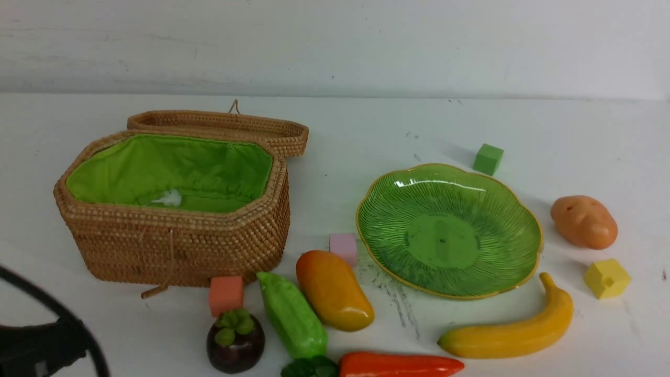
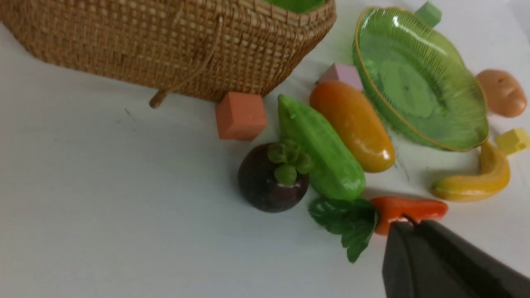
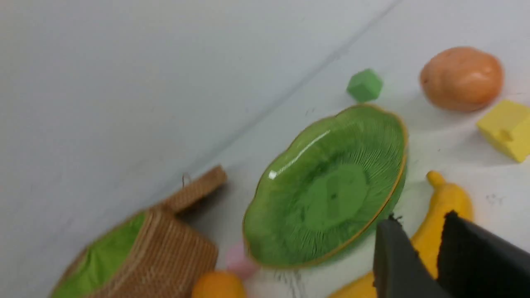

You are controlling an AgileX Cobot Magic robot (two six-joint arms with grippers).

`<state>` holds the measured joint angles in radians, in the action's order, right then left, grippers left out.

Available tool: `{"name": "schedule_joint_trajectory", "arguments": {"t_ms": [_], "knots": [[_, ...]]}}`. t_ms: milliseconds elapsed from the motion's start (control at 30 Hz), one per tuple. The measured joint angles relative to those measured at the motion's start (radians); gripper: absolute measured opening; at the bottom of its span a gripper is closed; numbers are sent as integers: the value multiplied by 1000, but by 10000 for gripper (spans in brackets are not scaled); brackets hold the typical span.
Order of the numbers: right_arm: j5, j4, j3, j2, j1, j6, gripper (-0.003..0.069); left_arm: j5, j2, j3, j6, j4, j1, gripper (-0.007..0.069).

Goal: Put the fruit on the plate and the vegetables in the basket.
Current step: Grab a mangosteen with your left arm and put it on the plate on the right

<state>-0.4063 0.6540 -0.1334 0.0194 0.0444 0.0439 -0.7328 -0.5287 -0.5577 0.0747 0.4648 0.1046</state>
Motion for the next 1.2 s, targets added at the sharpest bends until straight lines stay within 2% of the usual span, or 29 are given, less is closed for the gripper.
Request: {"name": "schedule_joint_trajectory", "arguments": {"t_ms": [100, 200, 267, 300, 400, 567, 767, 1033, 1100, 1200], "knots": [[-229, -14, -202, 95, -8, -152, 59, -46, -93, -54, -75, 11, 0, -13], [-371, -25, -393, 192, -30, -238, -1, -110, -153, -108, -124, 11, 8, -13], [-419, -34, -473, 222, -41, -254, -5, -130, -176, -131, -132, 11, 25, -13], [-476, -58, -584, 277, -82, -262, -5, -156, -209, -167, -140, 7, 66, -13], [-541, -110, -718, 337, -163, -262, -1, -195, -252, -221, -143, -20, 136, -13], [-717, -239, -938, 473, -341, -175, 1, -263, -346, -294, -94, -117, 264, -13], [-857, -314, -994, 566, -414, -138, 5, -247, -409, -310, -75, -188, 284, -13], [-852, -322, -996, 572, -416, -173, 13, -172, -576, -311, -30, -211, 284, -12], [-852, -320, -996, 572, -416, -174, 15, -146, -624, -311, -30, -212, 284, 6], [-852, -320, -996, 572, -416, -175, 17, -119, -683, -311, -37, -212, 284, 76]]}}
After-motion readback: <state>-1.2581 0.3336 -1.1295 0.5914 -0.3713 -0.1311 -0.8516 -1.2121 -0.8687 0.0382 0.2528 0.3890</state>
